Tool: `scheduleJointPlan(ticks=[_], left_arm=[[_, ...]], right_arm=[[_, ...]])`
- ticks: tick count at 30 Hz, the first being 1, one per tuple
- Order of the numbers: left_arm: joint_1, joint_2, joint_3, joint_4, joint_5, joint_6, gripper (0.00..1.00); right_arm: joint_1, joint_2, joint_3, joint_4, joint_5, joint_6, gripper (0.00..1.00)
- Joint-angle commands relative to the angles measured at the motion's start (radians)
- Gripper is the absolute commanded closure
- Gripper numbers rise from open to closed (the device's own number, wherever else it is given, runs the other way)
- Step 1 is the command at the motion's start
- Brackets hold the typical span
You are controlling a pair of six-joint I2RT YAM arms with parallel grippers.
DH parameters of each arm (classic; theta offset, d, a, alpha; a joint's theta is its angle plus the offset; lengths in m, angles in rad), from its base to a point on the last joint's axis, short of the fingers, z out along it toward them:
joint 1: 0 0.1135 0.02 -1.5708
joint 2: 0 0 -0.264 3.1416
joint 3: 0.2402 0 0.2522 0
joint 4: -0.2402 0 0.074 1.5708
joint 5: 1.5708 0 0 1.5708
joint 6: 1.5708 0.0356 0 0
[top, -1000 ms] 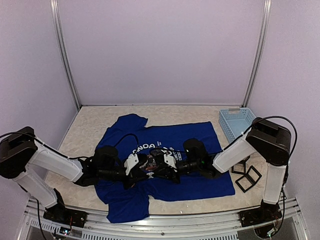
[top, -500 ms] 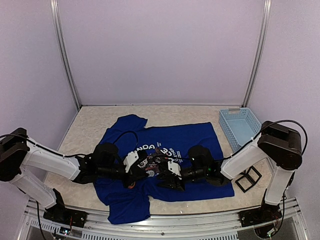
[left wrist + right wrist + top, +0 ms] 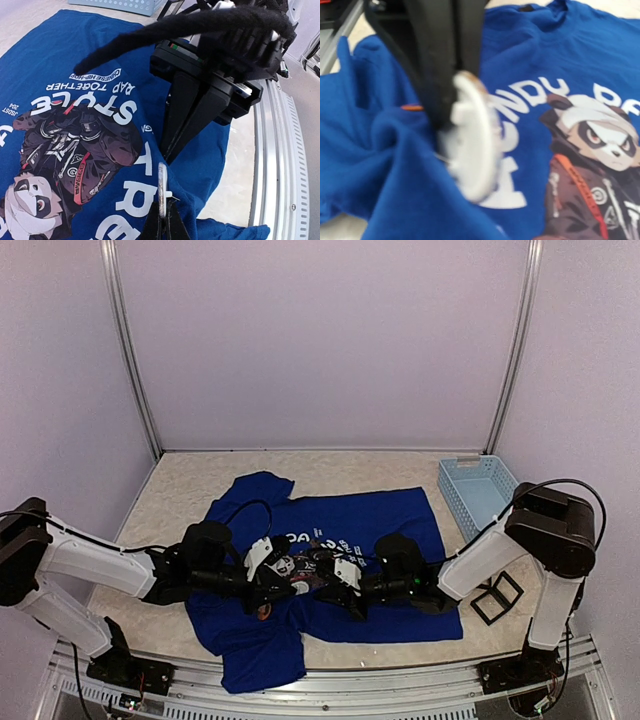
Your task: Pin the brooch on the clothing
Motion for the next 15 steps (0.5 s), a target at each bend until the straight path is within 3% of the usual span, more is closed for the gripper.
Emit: scheduleJointPlan(ticks=[1,6,12,15], left_arm=[[0.004,-0.014,0.027,0.013,0.074,-0.046,1.0],[0.004,-0.023,0.028,0.007,0.043,-0.055,1.0],[0.007,-0.011,0.03,-0.003,0.018,-0.063,1.0],[0.008,-0.01,0.034,-0.006,0.019,-0.063,1.0]], right_arm=[[-0.011,0.022,0.018,-0.041,0.029,0.009,1.0],[-0.027,0.004,-0.002,-0.064,0.01,-0.023,1.0],[-0.026,-0.151,-0.015,-0.141,-0.068,-0.08,0.9],[-0.026,-0.191,-0.033,-0.099,-0.082,-0.064,0.83]])
